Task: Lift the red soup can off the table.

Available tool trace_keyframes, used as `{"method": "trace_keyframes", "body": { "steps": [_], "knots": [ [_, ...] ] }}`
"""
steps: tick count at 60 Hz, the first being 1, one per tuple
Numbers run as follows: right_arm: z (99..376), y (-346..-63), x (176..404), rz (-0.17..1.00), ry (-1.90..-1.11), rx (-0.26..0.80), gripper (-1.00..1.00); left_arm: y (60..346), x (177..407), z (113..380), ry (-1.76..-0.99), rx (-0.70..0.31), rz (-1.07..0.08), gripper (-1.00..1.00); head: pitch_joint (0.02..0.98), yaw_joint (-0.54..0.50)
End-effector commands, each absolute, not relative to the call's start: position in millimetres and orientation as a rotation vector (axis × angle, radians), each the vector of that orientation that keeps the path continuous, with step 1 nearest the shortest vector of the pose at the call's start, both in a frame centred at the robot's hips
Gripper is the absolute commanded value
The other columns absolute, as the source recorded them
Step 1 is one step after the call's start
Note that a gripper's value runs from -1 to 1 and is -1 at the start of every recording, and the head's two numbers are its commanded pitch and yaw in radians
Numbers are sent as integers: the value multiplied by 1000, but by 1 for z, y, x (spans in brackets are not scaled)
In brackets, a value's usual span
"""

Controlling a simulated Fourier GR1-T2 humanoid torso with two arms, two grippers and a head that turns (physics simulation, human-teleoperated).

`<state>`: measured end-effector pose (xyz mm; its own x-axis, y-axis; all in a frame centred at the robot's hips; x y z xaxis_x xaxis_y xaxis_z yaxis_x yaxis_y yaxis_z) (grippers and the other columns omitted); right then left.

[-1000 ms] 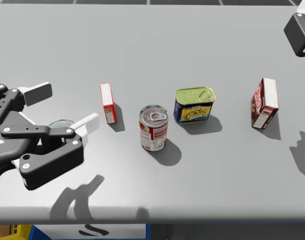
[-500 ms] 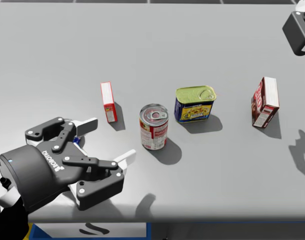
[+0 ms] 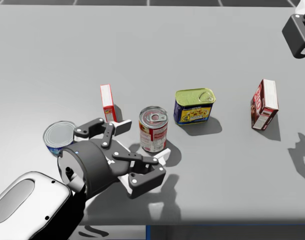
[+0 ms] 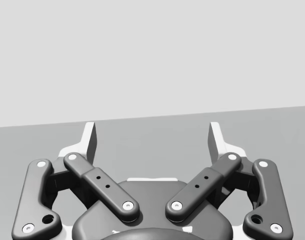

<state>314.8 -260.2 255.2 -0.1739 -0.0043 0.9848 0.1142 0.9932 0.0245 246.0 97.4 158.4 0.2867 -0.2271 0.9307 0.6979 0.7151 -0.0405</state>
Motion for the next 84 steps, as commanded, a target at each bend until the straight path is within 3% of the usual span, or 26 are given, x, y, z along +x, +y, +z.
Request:
{"method": "trace_keyframes", "body": {
  "steps": [1, 30, 31, 34, 35, 36, 37, 66, 84],
  "knots": [
    [256, -261, 315, -106, -1745, -85, -1000, 85, 258, 153, -1116, -454, -622, -1000, 866, -18],
    [256, -261, 314, -110, -1752, -93, -1000, 66, 278, 144, -1096, -395, -569, -1000, 865, -22],
    [256, -261, 314, -110, -1753, -94, -1000, 66, 277, 143, -1092, -392, -569, -939, 865, -22],
    [256, -261, 314, -109, -1753, -96, -1000, 66, 276, 141, -1095, -383, -575, -326, 863, -22],
    [256, -261, 314, -109, -1752, -96, -1000, 66, 275, 141, -1092, -388, -578, 398, 862, -22],
    [256, -261, 314, -108, -1752, -98, -1000, 66, 274, 140, -1090, -389, -582, 880, 860, -22],
    [256, -261, 314, -108, -1753, -98, -1000, 66, 274, 140, -1091, -387, -583, 916, 858, -22],
    [256, -262, 313, -116, -1756, -106, -1000, 65, 269, 136, -1084, -380, -622, 991, 531, 2],
    [255, -263, 314, -119, -1754, -103, -1000, 65, 267, 138, -1127, -350, -609, 983, 490, 7]
  ]
}}
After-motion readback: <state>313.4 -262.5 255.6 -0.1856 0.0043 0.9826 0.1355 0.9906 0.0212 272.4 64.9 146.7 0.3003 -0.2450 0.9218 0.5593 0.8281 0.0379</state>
